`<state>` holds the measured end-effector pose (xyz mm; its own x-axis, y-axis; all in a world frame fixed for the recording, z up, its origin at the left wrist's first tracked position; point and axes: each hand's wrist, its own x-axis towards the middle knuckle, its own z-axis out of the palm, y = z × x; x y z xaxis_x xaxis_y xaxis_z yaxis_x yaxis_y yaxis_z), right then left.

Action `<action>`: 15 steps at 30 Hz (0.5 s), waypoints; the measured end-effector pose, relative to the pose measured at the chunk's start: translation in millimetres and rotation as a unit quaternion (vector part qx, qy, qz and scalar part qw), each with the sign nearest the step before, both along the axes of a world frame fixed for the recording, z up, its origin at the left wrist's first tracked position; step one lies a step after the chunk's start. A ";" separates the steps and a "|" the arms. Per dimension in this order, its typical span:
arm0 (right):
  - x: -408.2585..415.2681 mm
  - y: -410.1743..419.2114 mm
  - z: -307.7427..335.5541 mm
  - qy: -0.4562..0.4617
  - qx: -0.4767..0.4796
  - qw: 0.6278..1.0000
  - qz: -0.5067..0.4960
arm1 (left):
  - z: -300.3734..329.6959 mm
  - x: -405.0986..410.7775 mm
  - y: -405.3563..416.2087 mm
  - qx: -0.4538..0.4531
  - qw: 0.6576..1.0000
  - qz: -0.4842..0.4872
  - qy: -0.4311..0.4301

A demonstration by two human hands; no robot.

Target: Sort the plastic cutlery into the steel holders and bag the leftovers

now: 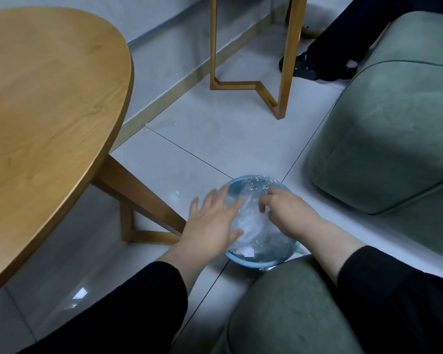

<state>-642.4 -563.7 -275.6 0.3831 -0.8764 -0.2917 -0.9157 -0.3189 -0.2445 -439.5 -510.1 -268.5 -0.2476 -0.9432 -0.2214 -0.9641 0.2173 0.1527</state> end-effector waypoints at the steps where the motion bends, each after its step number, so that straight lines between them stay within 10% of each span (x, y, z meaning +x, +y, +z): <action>1: 1.0 0.7 -1.0 -0.005 0.017 1.000 0.005 | -7.4 -2.9 3.7 0.071 0.997 -0.018 -0.023; 15: 10.0 8.9 -6.1 0.172 0.179 0.965 0.082 | -35.9 -30.4 -3.0 0.185 0.981 0.004 -0.054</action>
